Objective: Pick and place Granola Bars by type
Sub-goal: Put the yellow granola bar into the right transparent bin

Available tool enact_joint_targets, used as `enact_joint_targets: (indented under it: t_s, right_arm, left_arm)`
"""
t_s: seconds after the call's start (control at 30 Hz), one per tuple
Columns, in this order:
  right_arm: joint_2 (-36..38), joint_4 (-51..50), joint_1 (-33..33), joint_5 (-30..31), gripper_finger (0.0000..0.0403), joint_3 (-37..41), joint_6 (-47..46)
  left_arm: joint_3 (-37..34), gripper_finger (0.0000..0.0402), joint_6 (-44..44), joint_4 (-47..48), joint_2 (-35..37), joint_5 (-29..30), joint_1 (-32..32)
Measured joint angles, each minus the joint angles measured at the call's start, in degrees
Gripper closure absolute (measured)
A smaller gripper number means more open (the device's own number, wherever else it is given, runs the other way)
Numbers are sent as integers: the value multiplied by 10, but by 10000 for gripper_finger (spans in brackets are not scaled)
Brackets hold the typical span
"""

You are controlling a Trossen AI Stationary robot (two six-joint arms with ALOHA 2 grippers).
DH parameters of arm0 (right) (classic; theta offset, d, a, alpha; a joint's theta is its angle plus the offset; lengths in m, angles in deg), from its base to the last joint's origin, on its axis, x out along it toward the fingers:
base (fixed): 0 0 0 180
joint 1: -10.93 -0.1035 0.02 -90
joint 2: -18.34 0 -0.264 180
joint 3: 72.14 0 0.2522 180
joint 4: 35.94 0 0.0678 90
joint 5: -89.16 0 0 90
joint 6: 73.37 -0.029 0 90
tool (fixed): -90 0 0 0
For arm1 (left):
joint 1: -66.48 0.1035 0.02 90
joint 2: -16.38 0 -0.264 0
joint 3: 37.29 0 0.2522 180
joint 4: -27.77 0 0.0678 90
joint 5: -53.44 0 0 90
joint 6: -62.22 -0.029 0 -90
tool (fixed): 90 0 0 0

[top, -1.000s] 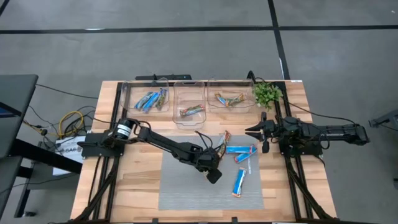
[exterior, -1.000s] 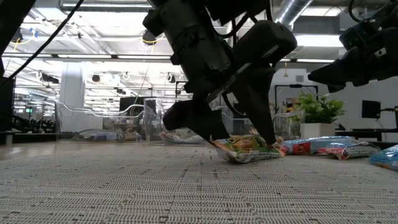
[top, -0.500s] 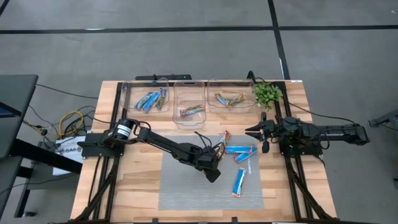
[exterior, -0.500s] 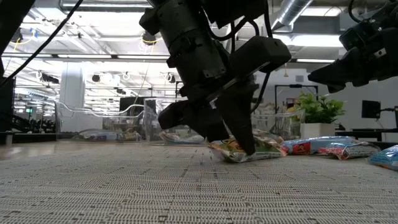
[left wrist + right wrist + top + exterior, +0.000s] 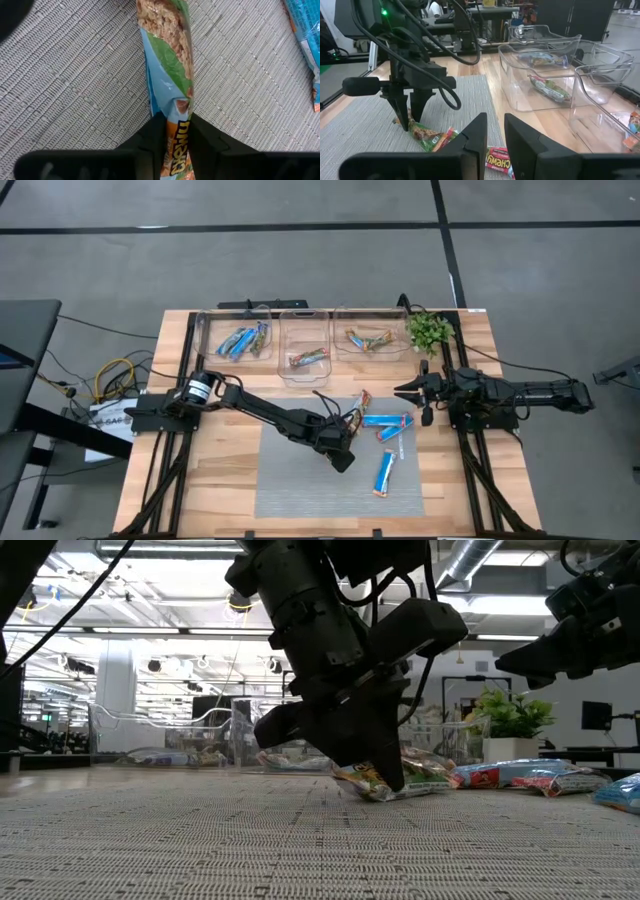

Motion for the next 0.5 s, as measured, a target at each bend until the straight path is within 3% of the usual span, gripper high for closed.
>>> enact_joint_targets:
  t_s: [0.5]
  right_arm:
    - [0,0,0,0,344,0,0]
  left_arm:
    - [-2,338,-37,-117,-4,-79,-6]
